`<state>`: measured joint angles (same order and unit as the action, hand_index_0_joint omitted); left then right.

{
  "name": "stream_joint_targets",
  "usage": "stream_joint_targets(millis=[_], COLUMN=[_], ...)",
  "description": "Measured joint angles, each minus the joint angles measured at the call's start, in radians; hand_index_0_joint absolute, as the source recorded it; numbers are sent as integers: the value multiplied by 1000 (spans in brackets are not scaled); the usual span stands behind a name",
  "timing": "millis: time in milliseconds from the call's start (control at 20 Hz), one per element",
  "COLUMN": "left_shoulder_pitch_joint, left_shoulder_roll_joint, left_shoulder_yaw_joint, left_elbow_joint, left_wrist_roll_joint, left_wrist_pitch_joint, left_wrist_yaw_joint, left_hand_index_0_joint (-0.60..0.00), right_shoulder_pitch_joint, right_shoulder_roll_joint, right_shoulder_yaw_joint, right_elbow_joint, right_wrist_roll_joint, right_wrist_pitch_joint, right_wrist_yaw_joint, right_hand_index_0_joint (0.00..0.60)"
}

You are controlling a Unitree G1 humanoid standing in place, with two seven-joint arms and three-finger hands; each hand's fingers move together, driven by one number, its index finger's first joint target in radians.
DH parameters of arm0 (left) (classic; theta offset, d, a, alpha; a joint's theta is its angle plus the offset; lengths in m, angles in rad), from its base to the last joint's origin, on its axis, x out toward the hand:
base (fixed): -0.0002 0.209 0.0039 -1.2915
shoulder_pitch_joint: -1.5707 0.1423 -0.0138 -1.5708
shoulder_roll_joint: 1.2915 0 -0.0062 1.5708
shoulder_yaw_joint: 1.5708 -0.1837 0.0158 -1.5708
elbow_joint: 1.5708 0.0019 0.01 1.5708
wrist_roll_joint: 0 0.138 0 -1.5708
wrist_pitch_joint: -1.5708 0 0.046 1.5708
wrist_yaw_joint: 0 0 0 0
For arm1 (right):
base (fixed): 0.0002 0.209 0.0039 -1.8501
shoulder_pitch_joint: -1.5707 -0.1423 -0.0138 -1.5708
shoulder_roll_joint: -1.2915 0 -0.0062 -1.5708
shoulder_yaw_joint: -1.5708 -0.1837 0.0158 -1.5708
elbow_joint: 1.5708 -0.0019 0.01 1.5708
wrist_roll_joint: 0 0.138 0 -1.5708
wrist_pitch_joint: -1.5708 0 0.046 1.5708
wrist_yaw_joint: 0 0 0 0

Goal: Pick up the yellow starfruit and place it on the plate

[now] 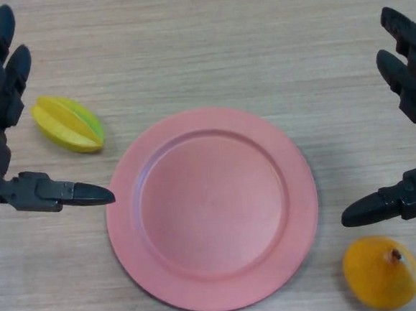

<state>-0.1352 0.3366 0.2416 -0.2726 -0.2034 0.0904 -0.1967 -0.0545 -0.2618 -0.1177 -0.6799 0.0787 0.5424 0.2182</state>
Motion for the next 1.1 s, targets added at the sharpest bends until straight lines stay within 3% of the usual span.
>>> stream_joint_targets(millis=[350,750,850,950,1100], left_shoulder_pitch_joint=[-140,-311,-361,-396,-411], left_shoulder_roll_joint=[92,137,165,189,189], left_shoulder_yaw_joint=[-23,-75,-103,-147,-184], left_elbow_joint=[431,814,881,949,990], left_wrist_roll_joint=[245,375,451,673,754], left_wrist_pitch_joint=[-328,-473,-496,-540,-550], left_wrist_yaw_joint=[44,147,168,255,258], left_hand_index_0_joint=[0,0,0,0,0], right_shoulder_pitch_joint=[1,10,17,21,27], right_shoulder_roll_joint=[0,-1,-1,-1,-1], right_shoulder_yaw_joint=[-3,-8,-21,-28,-28], right_elbow_joint=[-3,-37,-37,-38,-38], right_wrist_roll_joint=[0,0,1,0,0], right_wrist_pitch_joint=[-2,-3,-3,-3,-6], right_wrist_yaw_joint=[-10,-10,-10,-10,-9], right_hand_index_0_joint=[0,0,0,0,0])
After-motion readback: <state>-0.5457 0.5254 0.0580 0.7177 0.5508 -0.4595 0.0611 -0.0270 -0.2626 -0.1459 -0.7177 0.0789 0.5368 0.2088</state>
